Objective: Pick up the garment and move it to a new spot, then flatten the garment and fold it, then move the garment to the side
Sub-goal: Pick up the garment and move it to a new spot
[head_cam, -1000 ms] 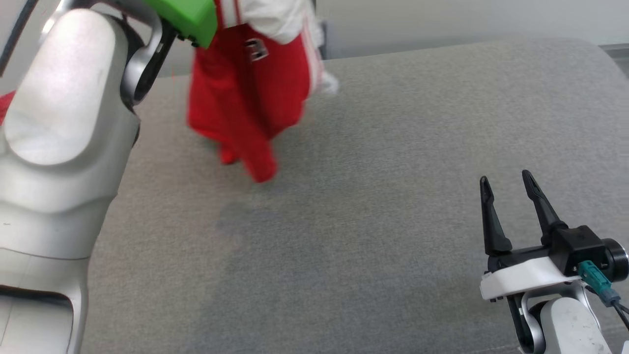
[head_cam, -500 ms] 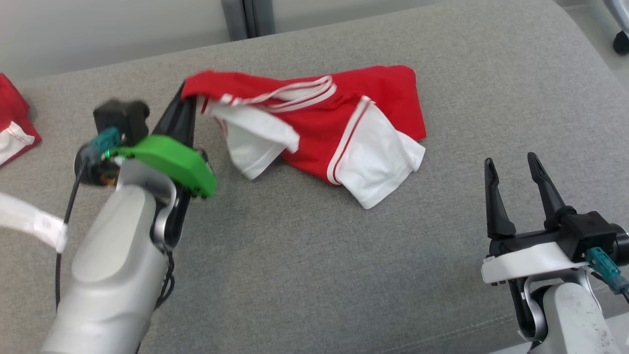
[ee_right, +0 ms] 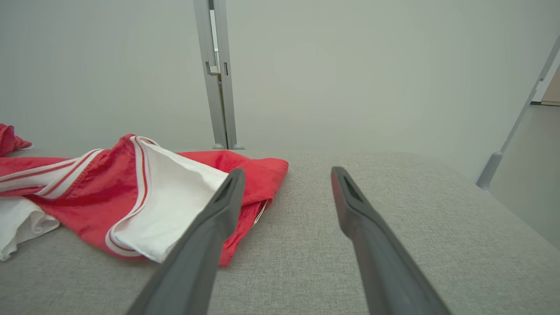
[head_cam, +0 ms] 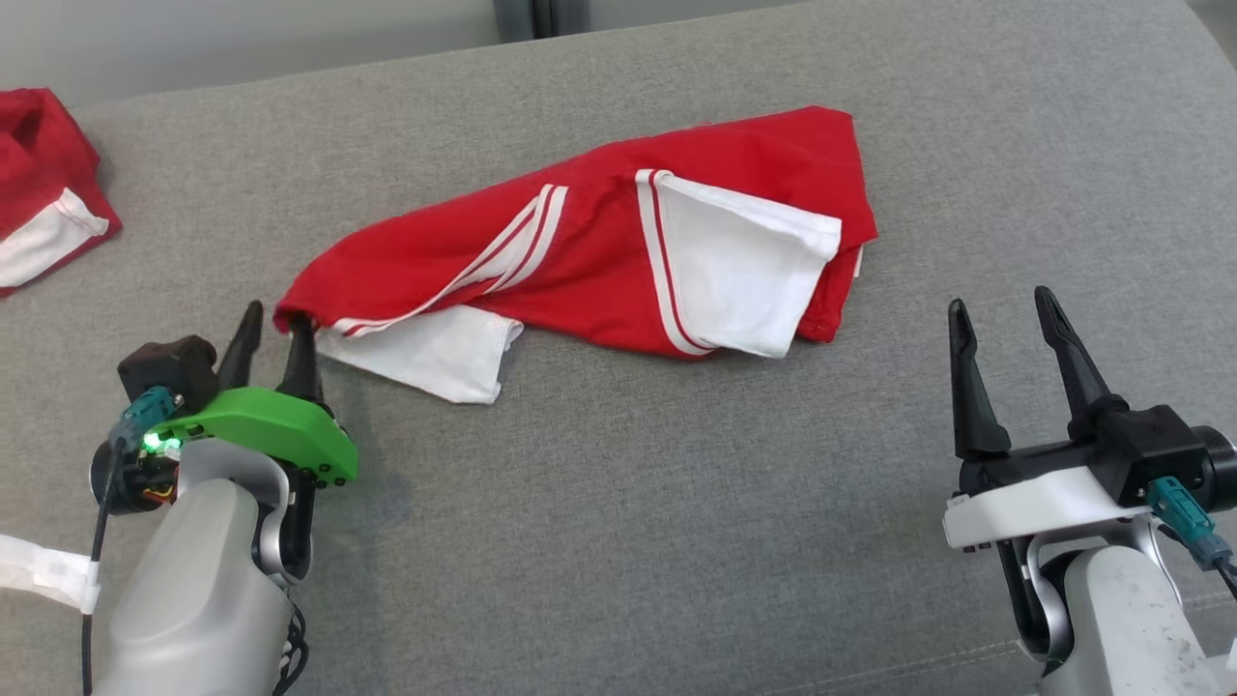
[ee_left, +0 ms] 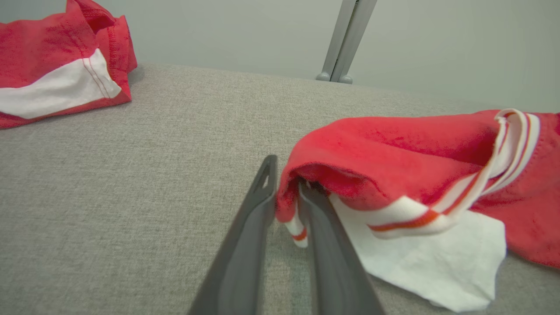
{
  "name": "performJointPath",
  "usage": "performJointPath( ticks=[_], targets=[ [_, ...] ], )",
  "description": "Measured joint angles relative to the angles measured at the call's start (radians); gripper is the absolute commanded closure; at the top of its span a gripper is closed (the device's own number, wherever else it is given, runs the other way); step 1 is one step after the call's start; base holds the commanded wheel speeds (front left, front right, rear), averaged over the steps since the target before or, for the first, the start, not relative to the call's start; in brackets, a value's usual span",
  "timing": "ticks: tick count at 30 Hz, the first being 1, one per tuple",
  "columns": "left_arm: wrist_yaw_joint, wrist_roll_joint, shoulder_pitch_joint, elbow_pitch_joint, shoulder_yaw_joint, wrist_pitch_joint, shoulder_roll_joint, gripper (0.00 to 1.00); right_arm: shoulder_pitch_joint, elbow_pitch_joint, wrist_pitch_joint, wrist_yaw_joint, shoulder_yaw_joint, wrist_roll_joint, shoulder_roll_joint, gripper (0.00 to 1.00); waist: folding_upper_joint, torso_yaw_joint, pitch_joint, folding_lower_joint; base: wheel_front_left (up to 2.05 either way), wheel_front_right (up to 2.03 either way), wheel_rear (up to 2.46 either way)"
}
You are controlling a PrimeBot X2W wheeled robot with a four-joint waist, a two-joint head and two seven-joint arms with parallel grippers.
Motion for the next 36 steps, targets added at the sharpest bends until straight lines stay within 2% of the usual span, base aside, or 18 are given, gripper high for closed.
performJointPath(
  ticks=[12, 17, 27, 36],
  targets=[
    [-0.026, 0.152, 0.137, -0.265, 0.156, -0.002, -0.018, 0.00, 0.003, 0.016, 0.000, 0.000, -0.006, -0.017, 0.000, 0.00, 0.0000, 0.038, -0.042, 0.0000, 0.00, 0.00, 0.00],
    [-0.043, 0.215, 0.248, -0.353, 0.196, -0.003, -0.053, 0.00, 0.014, 0.026, 0.000, 0.000, -0.010, -0.018, 0.000, 0.00, 0.0000, 0.047, -0.078, 0.0000, 0.00, 0.00, 0.00],
    [-0.052, 0.286, 0.473, -0.446, 0.280, -0.003, -0.140, 0.00, 0.069, 0.045, 0.000, 0.000, 0.004, 0.002, 0.000, 0.00, 0.0000, 0.062, -0.158, 0.0000, 0.00, 0.00, 0.00],
    [-0.058, 0.318, 0.569, -0.495, 0.301, -0.003, -0.164, 0.00, 0.115, 0.051, 0.000, 0.000, 0.029, 0.027, 0.000, 0.00, 0.0000, 0.075, -0.218, 0.0000, 0.00, 0.00, 0.00]
  ],
)
